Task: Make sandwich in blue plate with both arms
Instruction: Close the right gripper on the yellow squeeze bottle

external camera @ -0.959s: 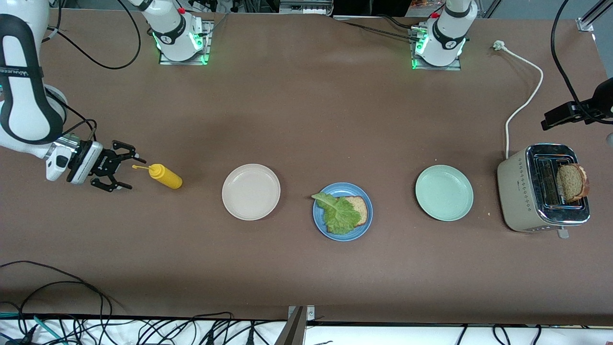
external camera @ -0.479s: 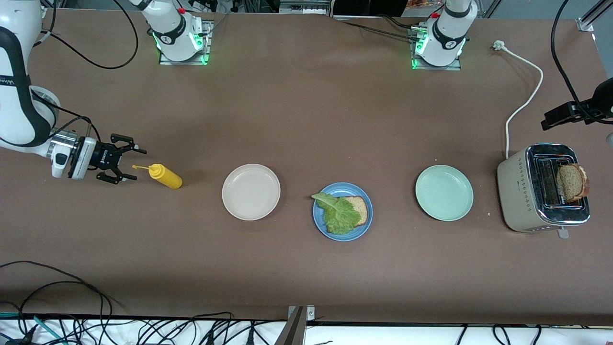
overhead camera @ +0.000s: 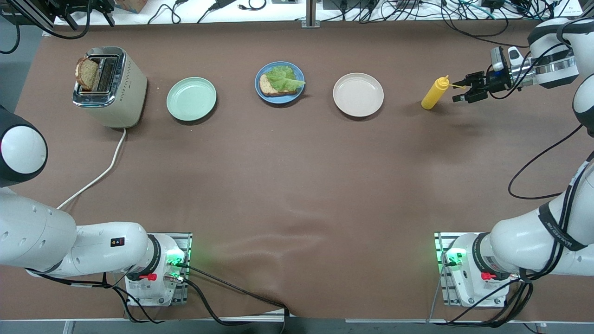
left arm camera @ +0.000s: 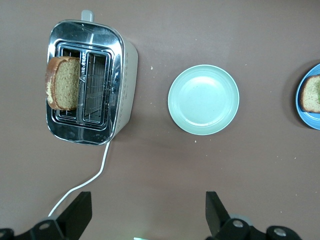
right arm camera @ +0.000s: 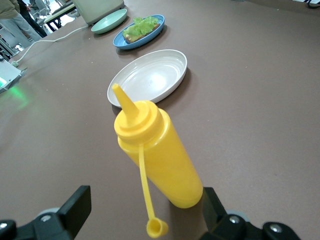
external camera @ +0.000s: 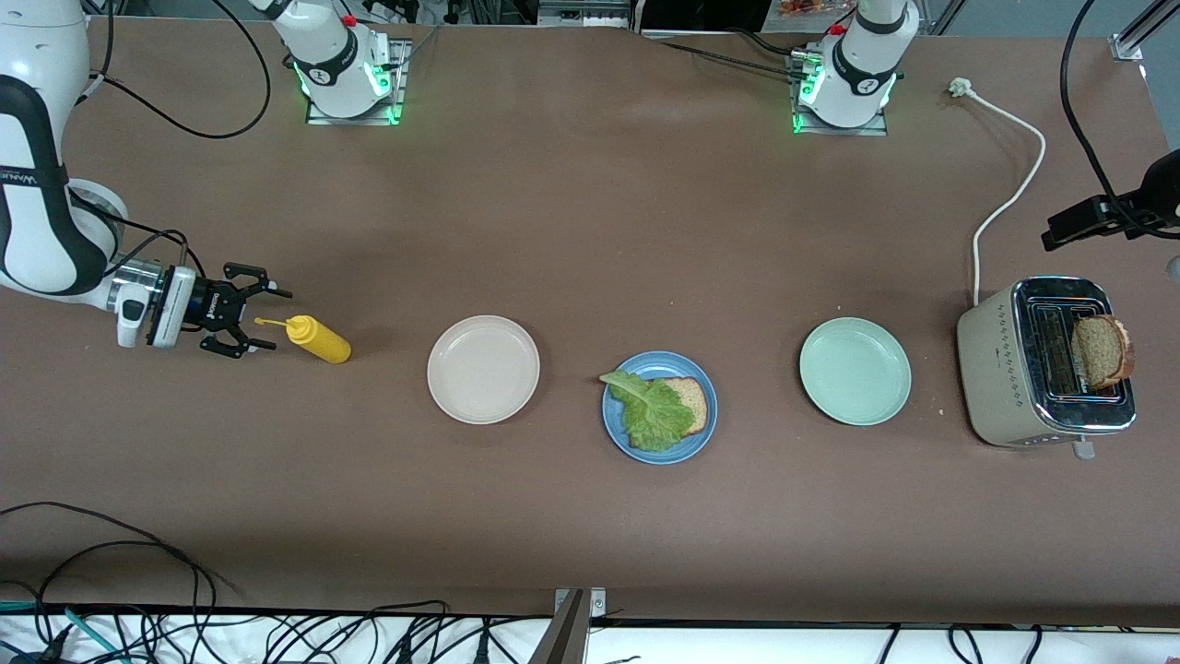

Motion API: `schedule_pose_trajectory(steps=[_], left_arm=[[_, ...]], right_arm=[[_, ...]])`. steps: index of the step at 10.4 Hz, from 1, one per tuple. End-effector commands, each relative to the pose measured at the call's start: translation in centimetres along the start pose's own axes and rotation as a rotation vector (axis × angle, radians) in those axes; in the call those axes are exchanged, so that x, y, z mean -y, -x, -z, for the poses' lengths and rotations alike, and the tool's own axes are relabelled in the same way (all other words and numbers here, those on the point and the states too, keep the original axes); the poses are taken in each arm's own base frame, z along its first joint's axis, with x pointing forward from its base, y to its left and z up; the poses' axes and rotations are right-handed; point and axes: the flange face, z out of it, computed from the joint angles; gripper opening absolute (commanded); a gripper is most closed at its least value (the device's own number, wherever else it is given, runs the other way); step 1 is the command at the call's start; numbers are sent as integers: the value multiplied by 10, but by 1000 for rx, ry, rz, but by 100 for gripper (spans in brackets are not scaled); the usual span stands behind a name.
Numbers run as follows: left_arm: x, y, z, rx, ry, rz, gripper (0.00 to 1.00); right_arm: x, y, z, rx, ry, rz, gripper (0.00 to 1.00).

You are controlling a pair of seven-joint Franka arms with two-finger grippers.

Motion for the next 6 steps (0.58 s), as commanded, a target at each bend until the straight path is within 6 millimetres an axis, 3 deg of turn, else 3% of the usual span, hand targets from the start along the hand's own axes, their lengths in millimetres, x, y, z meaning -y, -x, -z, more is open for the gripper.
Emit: schedule_pose_trajectory(steps=[1,4,6], left_arm=[[2,1,3,1,-3,-4,100],[3,1,3,1,-2,-3,100],[3,1,3,1,-2,-3,100]], right_arm=[[-9,3,-1,-65,-9,49,99],[-19,19,-17,-145,-69,99,99],[-28,28,-15,-183,-109,117,100]])
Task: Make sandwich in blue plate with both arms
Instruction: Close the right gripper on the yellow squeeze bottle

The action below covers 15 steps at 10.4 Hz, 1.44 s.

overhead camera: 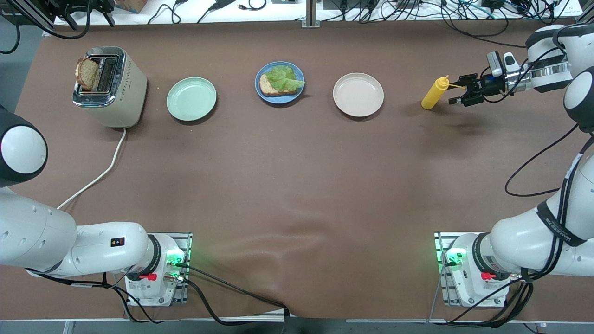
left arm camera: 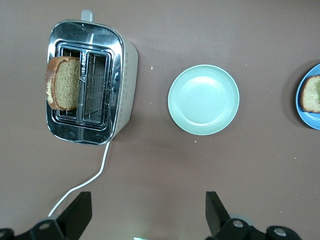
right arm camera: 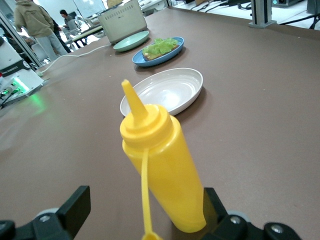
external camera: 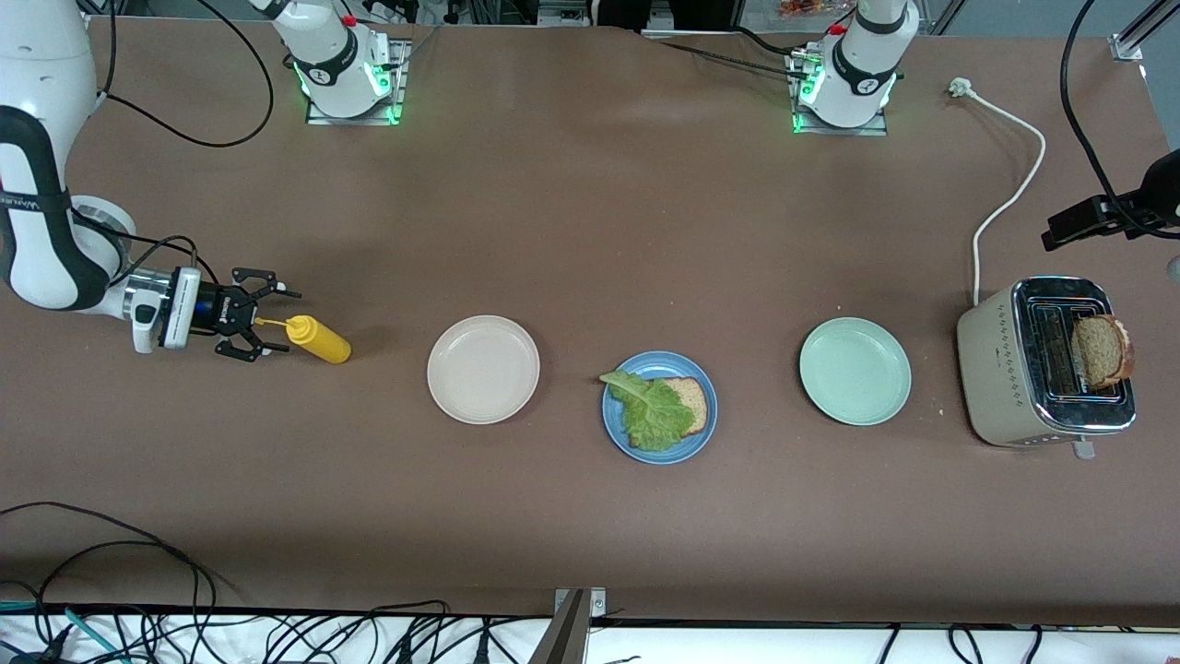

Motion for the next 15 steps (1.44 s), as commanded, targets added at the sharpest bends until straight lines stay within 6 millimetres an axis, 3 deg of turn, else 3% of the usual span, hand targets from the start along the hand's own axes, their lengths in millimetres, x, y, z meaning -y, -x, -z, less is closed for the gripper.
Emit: schedule_pose_trajectory(steps=[1,4,7,15], left_arm=[[3,1,3,1,-2,-3,100],[3,1,3,1,-2,-3,100],[3,1,3,1,-2,-3,100],[2,1,3,1,-1,-3,100]], right_arm=[[-15,17,10,-75,-31,26,100],[-15,22,9,-81,-35,32,100],[-17,12,-9,-141,-79,39,100],[-37,30,-26,-188,-118,86,100]])
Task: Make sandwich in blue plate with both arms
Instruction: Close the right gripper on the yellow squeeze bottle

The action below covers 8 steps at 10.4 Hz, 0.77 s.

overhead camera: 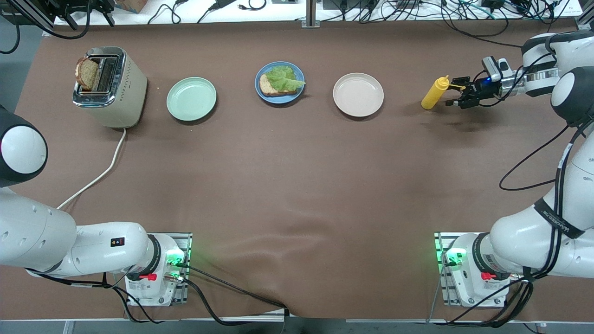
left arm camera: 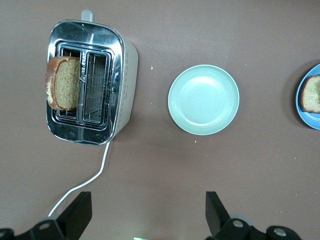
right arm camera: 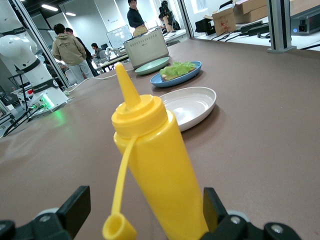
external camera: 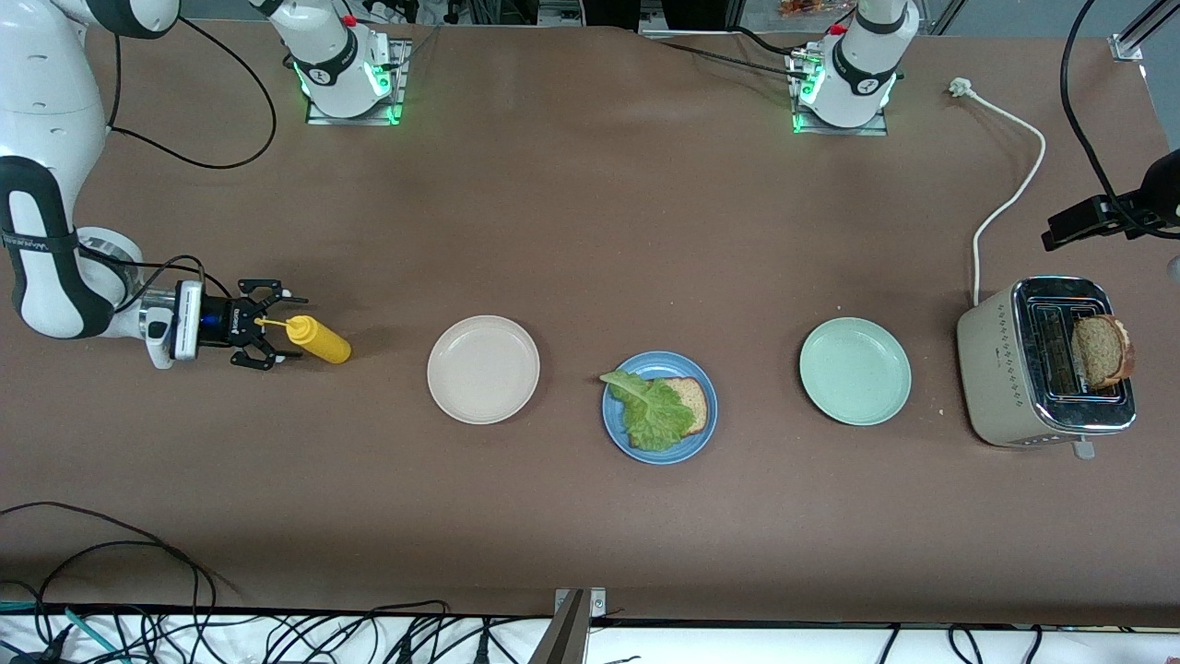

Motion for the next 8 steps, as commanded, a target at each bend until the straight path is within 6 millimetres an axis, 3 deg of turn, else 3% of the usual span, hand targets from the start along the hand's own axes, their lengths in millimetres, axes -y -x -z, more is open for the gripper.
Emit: schedule_pose_trajectory(steps=[1,8], left_arm=[[2,1,3,1,-2,-3,100],[2,1,3,2,-3,-3,100]], right_arm=[[-17,-2,-9,-55,-15,45,100],[-26,1,-26,-78,-27,47,99]])
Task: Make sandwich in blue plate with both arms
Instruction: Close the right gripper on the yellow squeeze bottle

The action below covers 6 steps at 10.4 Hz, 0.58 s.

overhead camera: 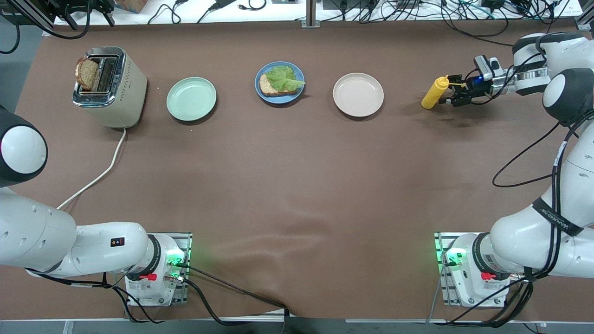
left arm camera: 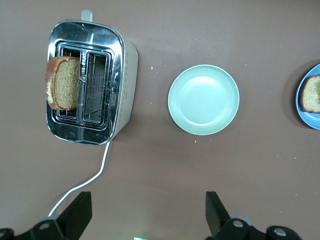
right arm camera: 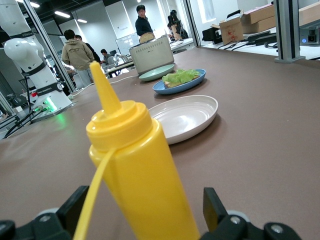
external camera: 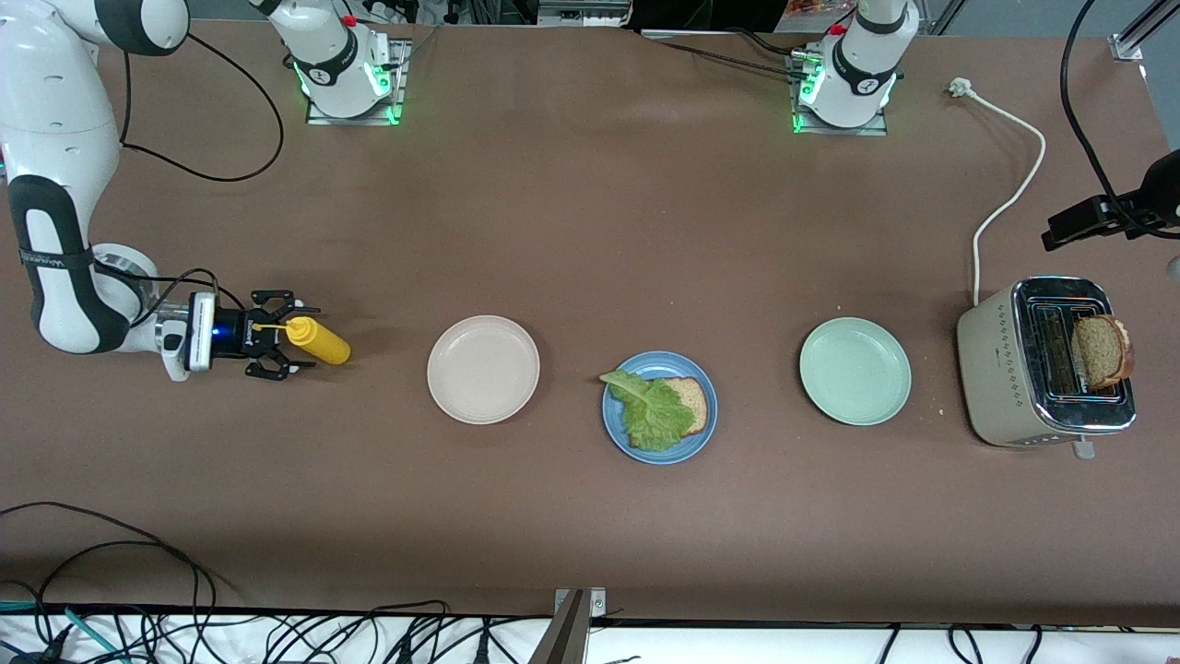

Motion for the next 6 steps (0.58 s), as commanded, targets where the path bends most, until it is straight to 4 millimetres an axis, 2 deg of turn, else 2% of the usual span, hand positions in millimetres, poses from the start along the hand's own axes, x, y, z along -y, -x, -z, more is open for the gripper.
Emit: schedule_pose_trajectory(steps=[1,2,3,4,5,6], left_arm=[[2,1,3,2,-3,-3,100],[3,1,3,2,-2,-2,100],[7,1,2,2,-2,4,100],[7,1,2,3,0,6,100],[7,1,2,3,0,6,100],[7,1,2,3,0,6,100]], right_arm=[[-7,2,-2,-45,6,11,97],[-8,2,-3,-44,7,11,82],[-8,2,-3,-43,8,11,56],[-8,2,-2,-44,10,11,37],[-8,2,-2,-44,10,11,19],[-8,2,-3,-43,8,11,10]])
